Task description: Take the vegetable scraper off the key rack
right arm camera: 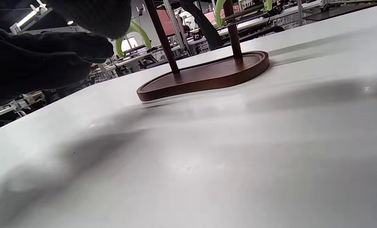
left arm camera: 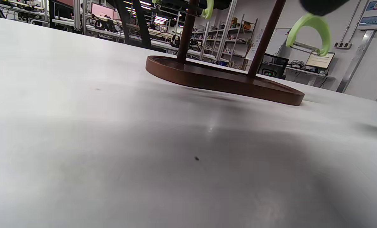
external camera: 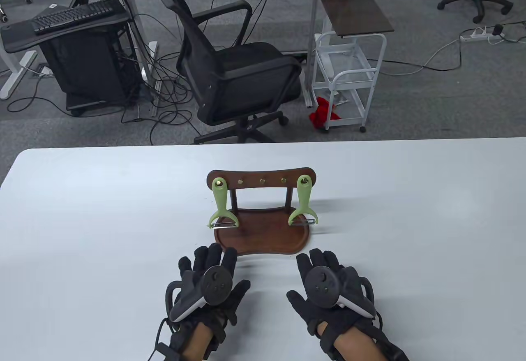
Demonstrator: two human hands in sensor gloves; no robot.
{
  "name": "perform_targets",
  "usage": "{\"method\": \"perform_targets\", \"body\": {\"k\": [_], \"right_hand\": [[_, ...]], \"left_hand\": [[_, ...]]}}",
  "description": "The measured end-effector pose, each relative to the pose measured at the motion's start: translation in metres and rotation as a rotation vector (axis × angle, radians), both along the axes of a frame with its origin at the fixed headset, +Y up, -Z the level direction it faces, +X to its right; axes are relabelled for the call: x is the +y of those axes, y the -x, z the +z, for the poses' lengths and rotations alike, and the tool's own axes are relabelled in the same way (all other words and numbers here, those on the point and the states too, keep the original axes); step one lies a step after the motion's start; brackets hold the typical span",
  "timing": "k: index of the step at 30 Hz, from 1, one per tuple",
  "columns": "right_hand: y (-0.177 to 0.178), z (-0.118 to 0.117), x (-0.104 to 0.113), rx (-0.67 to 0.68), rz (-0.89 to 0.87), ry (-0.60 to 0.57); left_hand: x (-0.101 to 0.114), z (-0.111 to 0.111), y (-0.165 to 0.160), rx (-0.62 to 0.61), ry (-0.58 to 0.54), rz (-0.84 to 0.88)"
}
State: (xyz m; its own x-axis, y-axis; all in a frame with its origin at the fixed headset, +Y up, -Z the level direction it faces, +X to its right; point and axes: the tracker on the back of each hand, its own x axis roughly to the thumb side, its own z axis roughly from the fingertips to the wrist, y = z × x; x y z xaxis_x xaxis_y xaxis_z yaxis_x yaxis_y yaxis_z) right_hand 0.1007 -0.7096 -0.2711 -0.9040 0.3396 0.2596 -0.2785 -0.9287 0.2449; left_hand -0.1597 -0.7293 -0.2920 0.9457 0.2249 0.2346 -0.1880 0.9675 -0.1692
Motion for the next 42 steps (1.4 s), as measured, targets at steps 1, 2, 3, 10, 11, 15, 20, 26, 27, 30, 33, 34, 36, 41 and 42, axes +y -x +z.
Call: {"method": "perform_targets", "body": {"k": [1,2,3,10,11,15,20,26,27,30,33,34,36,41,42], "right_hand": [[0.0,0.0,0.0,0.0,-0.001,0.004],[-0.001,0.0,-0.001,-0.001,-0.005,0.009],[-0.001,-0.001,-0.001,-0.001,-0.008,0.013],[-0.001,-0.001,-0.001,-0.001,-0.013,0.031],[-0.002,-0.001,-0.001,-0.003,-0.013,0.031],[-0.002,-0.002,-0.001,-0.006,-0.015,0.04],[-0.004,-0.003,-0.001,-0.009,-0.016,0.045],[-0.005,-0.004,0.0,-0.015,-0.02,0.039],[-0.005,-0.004,0.0,-0.014,-0.021,0.041],[-0.006,-0.005,-0.001,-0.018,-0.023,0.048],[-0.008,-0.006,-0.001,-0.026,-0.028,0.052],[-0.009,-0.007,-0.001,-0.03,-0.03,0.052],[-0.011,-0.008,-0.001,-0.034,-0.033,0.05],[-0.013,-0.011,-0.003,-0.041,-0.039,0.058],[-0.013,-0.011,-0.003,-0.042,-0.043,0.057]], "left_hand": [[0.0,0.0,0.0,0.001,0.004,0.002],[-0.001,0.0,0.0,0.002,0.007,0.006],[-0.001,0.0,0.0,0.002,0.011,0.008],[-0.001,0.0,0.001,0.011,0.027,0.013],[-0.001,0.0,0.001,0.012,0.028,0.013],[-0.002,-0.001,0.001,0.014,0.039,0.017],[-0.003,-0.004,0.001,0.021,0.054,0.015],[-0.003,-0.004,0.001,0.022,0.053,0.013],[-0.003,-0.004,0.002,0.023,0.053,0.015],[-0.002,-0.005,0.002,0.022,0.049,0.009],[-0.003,-0.005,0.002,0.021,0.051,0.011],[-0.003,-0.006,0.001,0.021,0.054,0.012],[-0.004,-0.006,0.001,0.021,0.058,0.007],[-0.005,-0.007,0.0,0.021,0.069,0.007],[-0.005,-0.006,0.0,0.021,0.071,0.006]]}}
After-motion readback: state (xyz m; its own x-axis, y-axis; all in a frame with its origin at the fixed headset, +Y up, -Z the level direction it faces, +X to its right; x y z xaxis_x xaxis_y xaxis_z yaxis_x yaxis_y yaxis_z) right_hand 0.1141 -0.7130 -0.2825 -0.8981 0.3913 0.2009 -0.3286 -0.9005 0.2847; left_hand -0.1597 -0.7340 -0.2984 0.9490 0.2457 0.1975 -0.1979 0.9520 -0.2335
